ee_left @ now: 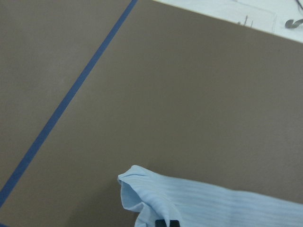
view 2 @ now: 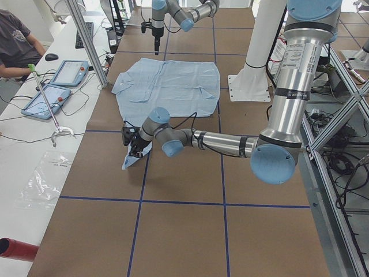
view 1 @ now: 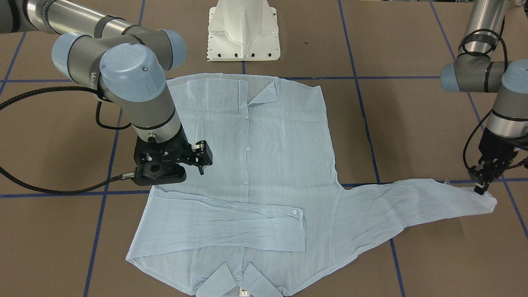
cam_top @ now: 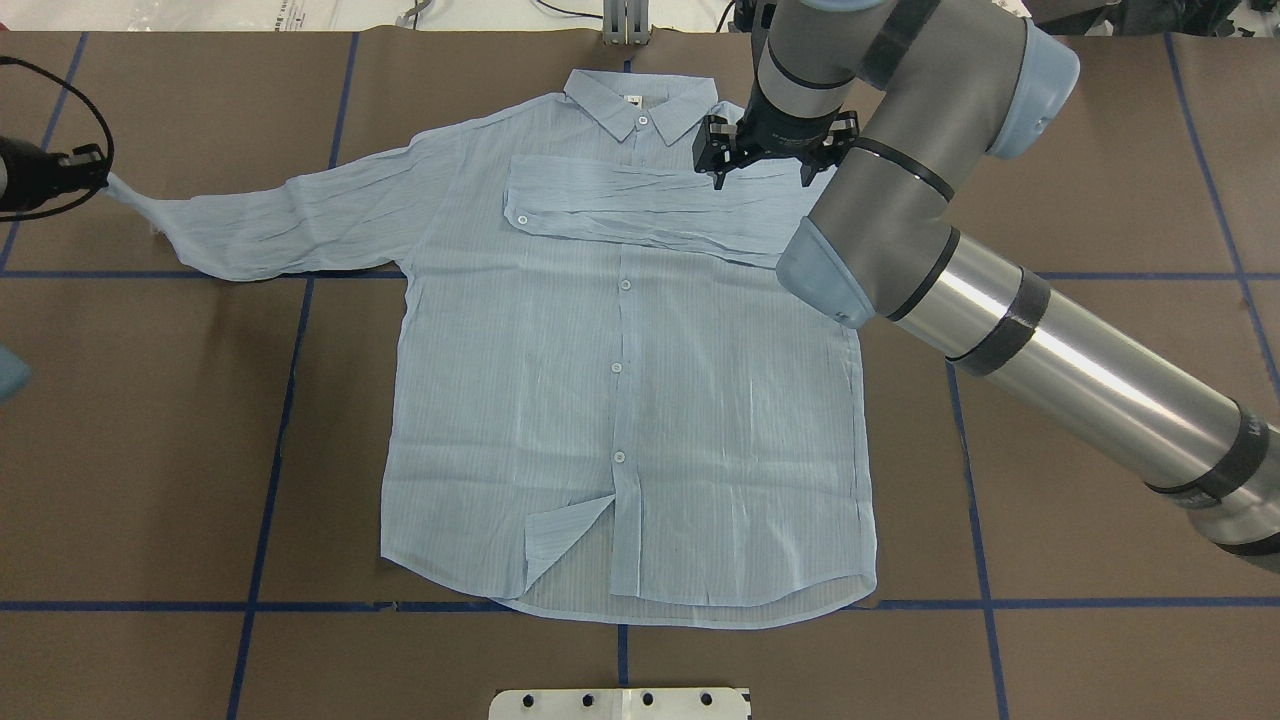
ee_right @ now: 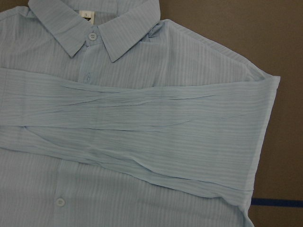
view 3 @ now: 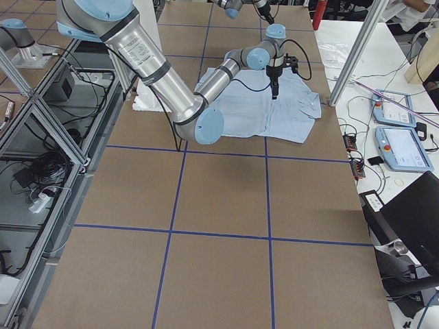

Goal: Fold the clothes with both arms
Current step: 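Lift the cuff with the left gripper across the chest while the right arm withdraws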

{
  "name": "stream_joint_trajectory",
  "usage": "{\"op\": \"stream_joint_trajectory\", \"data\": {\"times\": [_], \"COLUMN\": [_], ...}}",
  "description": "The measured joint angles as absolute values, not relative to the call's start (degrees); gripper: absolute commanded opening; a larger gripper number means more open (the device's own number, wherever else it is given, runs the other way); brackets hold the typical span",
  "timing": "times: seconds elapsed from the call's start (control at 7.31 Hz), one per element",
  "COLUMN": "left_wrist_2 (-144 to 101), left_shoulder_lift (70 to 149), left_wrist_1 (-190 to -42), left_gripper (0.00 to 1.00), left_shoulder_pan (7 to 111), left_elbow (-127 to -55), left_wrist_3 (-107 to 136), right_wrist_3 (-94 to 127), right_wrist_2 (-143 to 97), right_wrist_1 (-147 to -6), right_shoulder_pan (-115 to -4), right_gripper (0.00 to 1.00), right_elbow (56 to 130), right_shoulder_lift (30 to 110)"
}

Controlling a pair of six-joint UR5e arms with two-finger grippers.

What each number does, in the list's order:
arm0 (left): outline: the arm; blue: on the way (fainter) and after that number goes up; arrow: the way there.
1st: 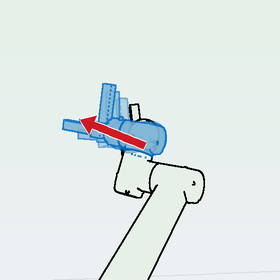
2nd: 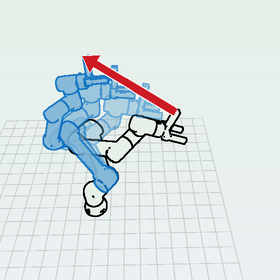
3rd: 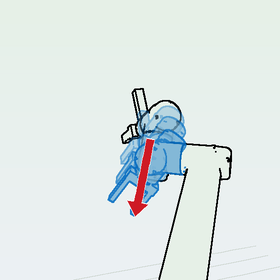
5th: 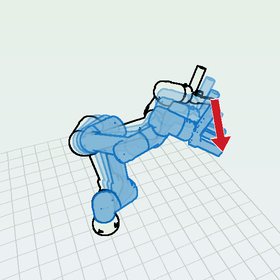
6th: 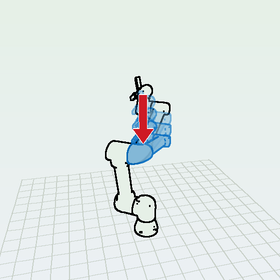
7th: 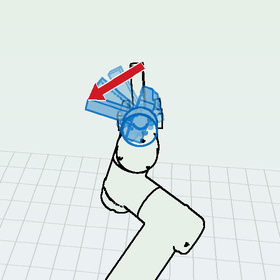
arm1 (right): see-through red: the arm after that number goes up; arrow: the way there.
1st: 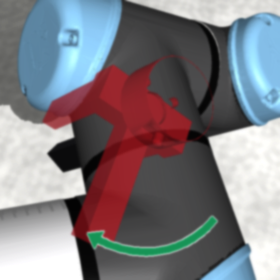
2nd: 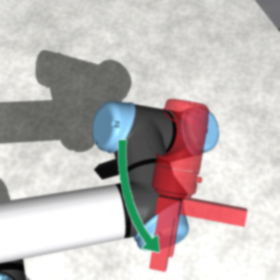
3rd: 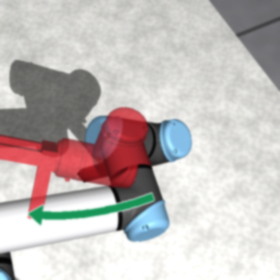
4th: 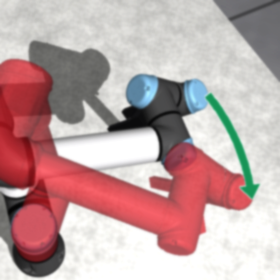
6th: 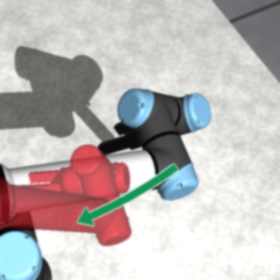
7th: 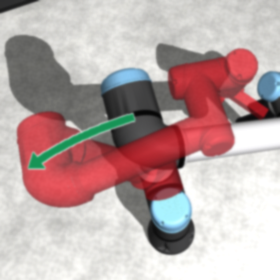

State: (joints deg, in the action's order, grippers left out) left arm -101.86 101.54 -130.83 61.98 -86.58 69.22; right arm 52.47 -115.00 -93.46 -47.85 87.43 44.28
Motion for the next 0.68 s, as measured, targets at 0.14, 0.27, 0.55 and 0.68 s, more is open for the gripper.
{"op": "stream_joint_trajectory", "data": {"times": [0.14, 0.27, 0.55, 0.68], "left_wrist_2": [-103.04, -103.58, -103.85, -103.75], "left_shoulder_lift": [105.05, 108.59, 116.11, 119.72], "left_wrist_1": [-124.02, -118.52, -110.75, -108.75], "left_gripper": [0.00, 0.00, 0.00, 0.00], "left_shoulder_pan": [63.06, 63.48, 63.16, 61.86], "left_elbow": [-90.42, -93.47, -96.79, -97.24], "left_wrist_3": [70.32, 72.90, 79.96, 84.47], "right_wrist_3": [50.86, 47.61, 40.13, 36.88], "right_wrist_2": [-115.10, -115.26, -117.14, -118.01], "right_wrist_1": [-95.43, -98.11, -101.50, -102.02], "right_shoulder_pan": [-48.96, -50.65, -55.35, -57.63], "right_gripper": [1.00, 1.00, 1.00, 1.00], "right_elbow": [88.81, 90.67, 94.22, 95.67], "right_shoulder_lift": [45.47, 46.93, 51.47, 54.14]}}
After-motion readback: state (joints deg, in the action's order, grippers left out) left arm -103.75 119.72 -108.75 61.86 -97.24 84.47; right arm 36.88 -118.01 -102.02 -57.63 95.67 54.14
